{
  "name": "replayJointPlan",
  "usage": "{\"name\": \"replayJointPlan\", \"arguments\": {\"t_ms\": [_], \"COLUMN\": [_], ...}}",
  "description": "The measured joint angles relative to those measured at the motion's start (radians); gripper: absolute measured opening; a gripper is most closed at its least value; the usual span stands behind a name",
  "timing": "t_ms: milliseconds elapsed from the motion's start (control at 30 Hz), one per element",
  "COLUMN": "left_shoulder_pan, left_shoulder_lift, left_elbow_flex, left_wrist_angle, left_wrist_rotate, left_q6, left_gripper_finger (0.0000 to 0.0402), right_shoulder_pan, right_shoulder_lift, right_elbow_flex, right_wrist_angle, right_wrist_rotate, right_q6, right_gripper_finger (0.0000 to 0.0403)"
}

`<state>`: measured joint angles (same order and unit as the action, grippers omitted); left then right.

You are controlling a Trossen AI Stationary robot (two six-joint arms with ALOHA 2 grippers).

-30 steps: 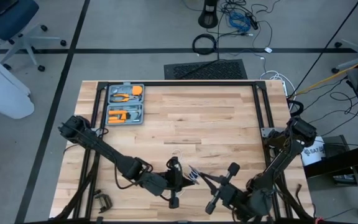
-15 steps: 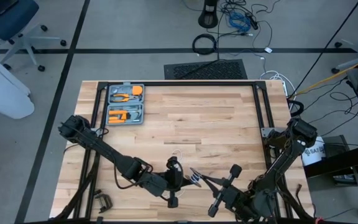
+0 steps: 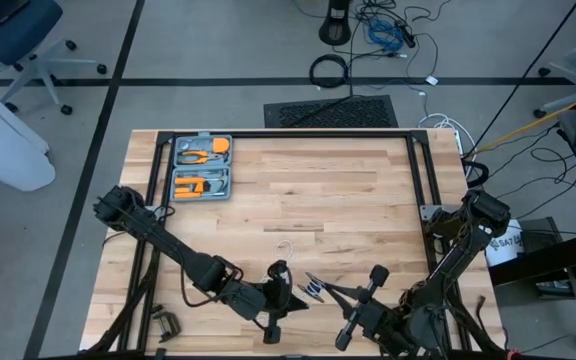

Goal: Coil cords
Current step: Coil the white wire on the spool

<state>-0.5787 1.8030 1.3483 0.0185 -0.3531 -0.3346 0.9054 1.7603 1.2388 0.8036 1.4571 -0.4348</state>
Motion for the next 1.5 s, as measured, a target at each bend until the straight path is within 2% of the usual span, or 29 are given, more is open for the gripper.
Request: {"name": "replayJointPlan", "arguments": {"t_ms": [267, 467, 633, 833, 933, 1033, 1200, 1500], "left_shoulder_pan": [-0.036, -0.048, -0.081, -0.145, -0.168, -0.178, -0.172, -0.169], "left_shoulder_lift": [0.003, 0.003, 0.014, 0.089, 0.134, 0.189, 0.261, 0.327], "left_elbow_flex": [-0.003, -0.003, -0.002, -0.002, -0.002, -0.002, -0.002, -0.002], "left_wrist_angle": [0.013, 0.029, 0.056, 0.064, 0.125, 0.258, 0.419, 0.423], "left_wrist_rotate": [0.017, -0.005, -0.114, -0.293, -0.348, -0.428, -0.432, -0.43], "left_q6": [0.026, 0.026, 0.03, 0.085, 0.11, 0.109, 0.13, 0.044], "left_gripper_finger": [0.0096, 0.0113, 0.0114, 0.0114, 0.0114, 0.0114, 0.0127, 0.0209], "right_shoulder_pan": [0.0, 0.01, 0.02, 0.019, 0.019, 0.019, 0.019, 0.019], "right_shoulder_lift": [-0.005, -0.005, -0.004, -0.004, -0.004, -0.004, -0.003, -0.002], "right_elbow_flex": [0.003, 0.003, 0.003, 0.002, 0.002, 0.002, 0.002, 0.002], "right_wrist_angle": [0.003, 0.003, 0.032, 0.036, 0.034, 0.034, 0.034, 0.033], "right_wrist_rotate": [0.003, 0.003, 0.003, 0.003, 0.003, -0.005, -0.024, -0.024], "right_q6": [-0.018, -0.019, -0.061, -0.067, -0.064, -0.067, -0.067, -0.074], "right_gripper_finger": [0.0, 0.0, 0.0, 0.0, 0.0, 0.0, 0.0, 0.0]}}
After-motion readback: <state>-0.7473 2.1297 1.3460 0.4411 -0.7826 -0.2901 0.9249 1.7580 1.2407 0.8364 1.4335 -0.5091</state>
